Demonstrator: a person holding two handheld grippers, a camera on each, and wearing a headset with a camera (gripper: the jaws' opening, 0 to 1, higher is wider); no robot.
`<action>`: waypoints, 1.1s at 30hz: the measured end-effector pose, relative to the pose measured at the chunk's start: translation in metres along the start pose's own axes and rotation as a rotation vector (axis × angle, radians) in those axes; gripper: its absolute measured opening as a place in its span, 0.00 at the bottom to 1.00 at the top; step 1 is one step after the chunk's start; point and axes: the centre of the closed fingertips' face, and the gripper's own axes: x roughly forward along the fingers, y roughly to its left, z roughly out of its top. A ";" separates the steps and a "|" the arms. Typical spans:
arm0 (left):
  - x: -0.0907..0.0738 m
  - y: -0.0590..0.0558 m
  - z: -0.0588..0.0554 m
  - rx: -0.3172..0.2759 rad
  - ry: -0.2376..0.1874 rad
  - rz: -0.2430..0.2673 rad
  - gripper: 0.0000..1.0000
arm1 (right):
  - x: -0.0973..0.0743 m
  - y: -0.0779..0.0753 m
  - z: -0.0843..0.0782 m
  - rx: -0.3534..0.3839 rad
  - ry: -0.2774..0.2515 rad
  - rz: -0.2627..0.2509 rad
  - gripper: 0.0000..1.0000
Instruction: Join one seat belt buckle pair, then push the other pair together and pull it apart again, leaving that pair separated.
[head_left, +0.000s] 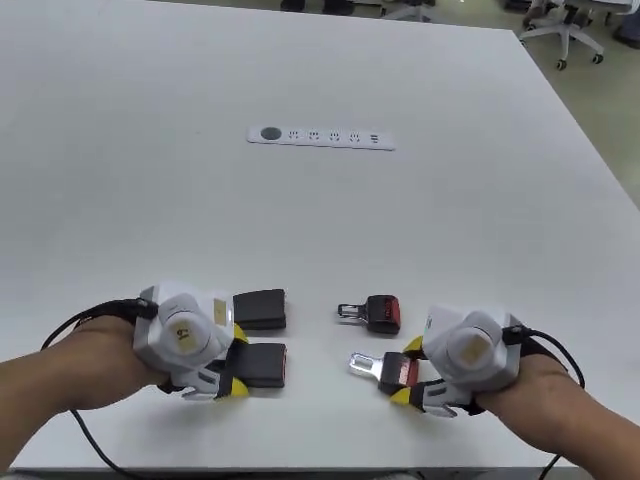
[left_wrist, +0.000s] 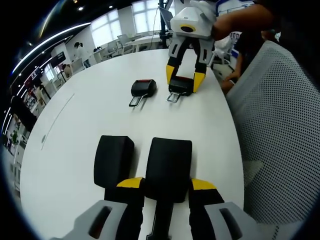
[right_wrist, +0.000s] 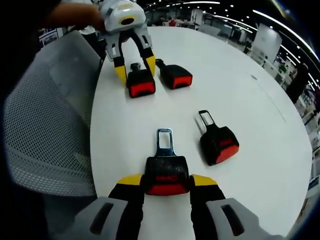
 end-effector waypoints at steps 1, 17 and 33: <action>0.000 0.001 0.000 0.005 0.000 0.000 0.35 | 0.000 0.000 0.000 -0.006 -0.002 0.005 0.33; 0.002 -0.001 0.001 0.011 0.017 -0.024 0.33 | 0.005 0.001 0.000 -0.054 -0.032 0.093 0.32; 0.002 -0.001 0.000 -0.003 0.033 -0.042 0.33 | 0.011 0.001 0.010 -0.083 0.042 0.108 0.32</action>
